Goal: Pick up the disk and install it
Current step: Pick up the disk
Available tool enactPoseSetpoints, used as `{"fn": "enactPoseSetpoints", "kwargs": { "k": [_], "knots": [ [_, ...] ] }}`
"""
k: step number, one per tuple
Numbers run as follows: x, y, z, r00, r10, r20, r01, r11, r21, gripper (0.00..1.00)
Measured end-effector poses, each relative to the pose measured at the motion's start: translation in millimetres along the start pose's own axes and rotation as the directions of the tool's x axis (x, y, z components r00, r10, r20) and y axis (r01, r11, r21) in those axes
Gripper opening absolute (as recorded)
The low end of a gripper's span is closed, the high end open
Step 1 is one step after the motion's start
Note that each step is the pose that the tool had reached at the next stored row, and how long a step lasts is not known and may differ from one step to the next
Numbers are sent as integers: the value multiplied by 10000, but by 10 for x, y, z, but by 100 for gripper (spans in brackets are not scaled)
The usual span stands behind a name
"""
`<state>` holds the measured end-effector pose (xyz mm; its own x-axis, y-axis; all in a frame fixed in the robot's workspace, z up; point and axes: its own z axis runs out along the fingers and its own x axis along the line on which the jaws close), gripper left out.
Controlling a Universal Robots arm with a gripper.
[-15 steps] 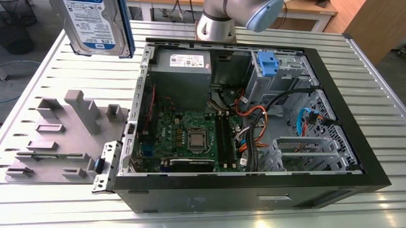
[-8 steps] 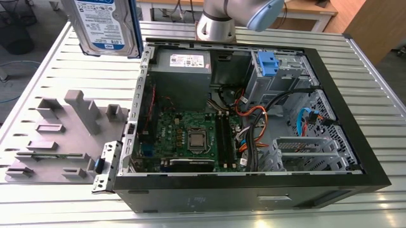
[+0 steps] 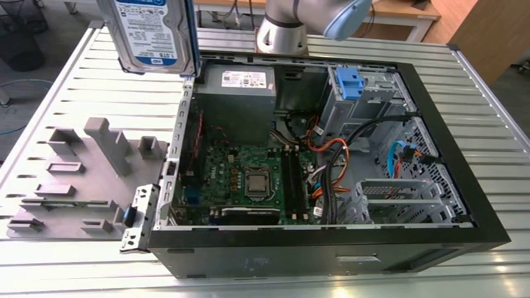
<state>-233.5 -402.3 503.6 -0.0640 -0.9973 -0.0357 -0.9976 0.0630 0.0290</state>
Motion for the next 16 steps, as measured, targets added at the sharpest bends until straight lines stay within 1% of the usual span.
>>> {"fn": "enactPoseSetpoints", "kwargs": {
  "k": [9,16],
  "knots": [
    [-14,-221,-6,10000,0,0,0,10000,0,35],
    [-26,-406,-11,10000,0,0,0,10000,0,35]
  ]
}}
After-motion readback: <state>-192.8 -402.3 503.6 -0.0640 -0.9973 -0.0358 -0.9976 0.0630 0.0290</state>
